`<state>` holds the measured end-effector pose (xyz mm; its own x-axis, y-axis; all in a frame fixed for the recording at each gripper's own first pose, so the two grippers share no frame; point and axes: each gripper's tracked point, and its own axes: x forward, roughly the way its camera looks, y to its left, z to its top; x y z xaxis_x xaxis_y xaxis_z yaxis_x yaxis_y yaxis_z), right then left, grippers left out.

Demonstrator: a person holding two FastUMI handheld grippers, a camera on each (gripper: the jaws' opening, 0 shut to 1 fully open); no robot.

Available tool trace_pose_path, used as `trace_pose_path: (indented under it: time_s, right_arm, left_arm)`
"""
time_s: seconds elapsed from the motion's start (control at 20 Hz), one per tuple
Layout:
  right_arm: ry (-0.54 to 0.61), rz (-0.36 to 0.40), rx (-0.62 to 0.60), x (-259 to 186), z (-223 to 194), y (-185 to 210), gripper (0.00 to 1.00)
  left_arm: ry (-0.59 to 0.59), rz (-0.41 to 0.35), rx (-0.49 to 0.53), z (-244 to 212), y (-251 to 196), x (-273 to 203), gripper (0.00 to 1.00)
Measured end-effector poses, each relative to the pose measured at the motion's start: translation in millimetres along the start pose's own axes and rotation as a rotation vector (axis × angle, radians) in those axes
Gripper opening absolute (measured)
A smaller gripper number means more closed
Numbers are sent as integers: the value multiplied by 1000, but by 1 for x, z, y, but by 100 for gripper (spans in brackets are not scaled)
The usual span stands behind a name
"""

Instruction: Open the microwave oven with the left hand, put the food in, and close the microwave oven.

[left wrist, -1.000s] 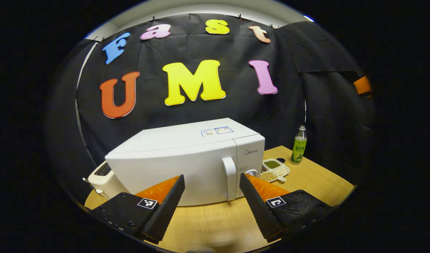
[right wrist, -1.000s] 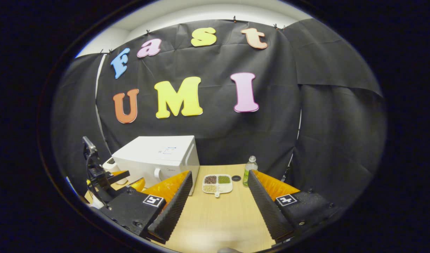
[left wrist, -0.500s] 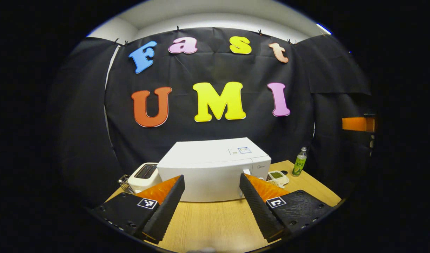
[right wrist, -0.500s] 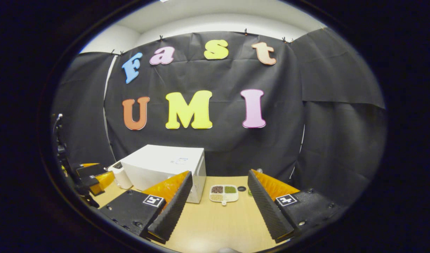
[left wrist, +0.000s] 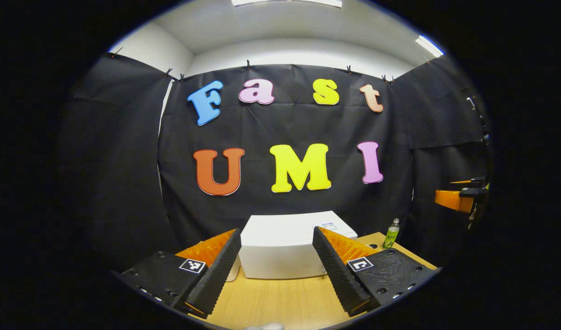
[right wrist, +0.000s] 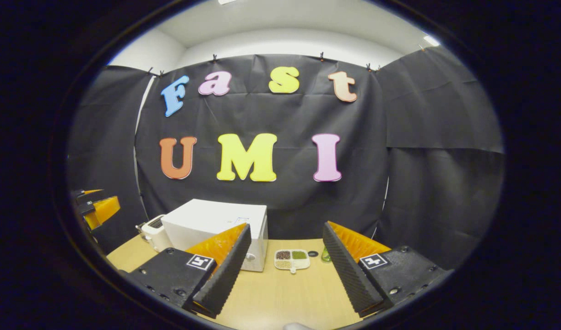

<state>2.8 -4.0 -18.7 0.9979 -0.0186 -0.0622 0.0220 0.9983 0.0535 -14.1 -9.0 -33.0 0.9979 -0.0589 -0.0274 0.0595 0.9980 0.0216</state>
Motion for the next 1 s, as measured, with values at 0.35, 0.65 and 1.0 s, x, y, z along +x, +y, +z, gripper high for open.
trace_pose_path:
  time_s: [0.35,0.65,1.0]
  right_arm:
    - [-43,-2,6,-21,15,8,92]
    - [-46,-6,3,-28,17,8,92]
    - [-52,1,2,-32,20,13,92]
  left_arm:
    - [-46,-17,-11,22,6,-15,96]
    - [-58,-26,-6,25,4,-20,96]
    - [-78,-15,-11,35,8,-20,89]
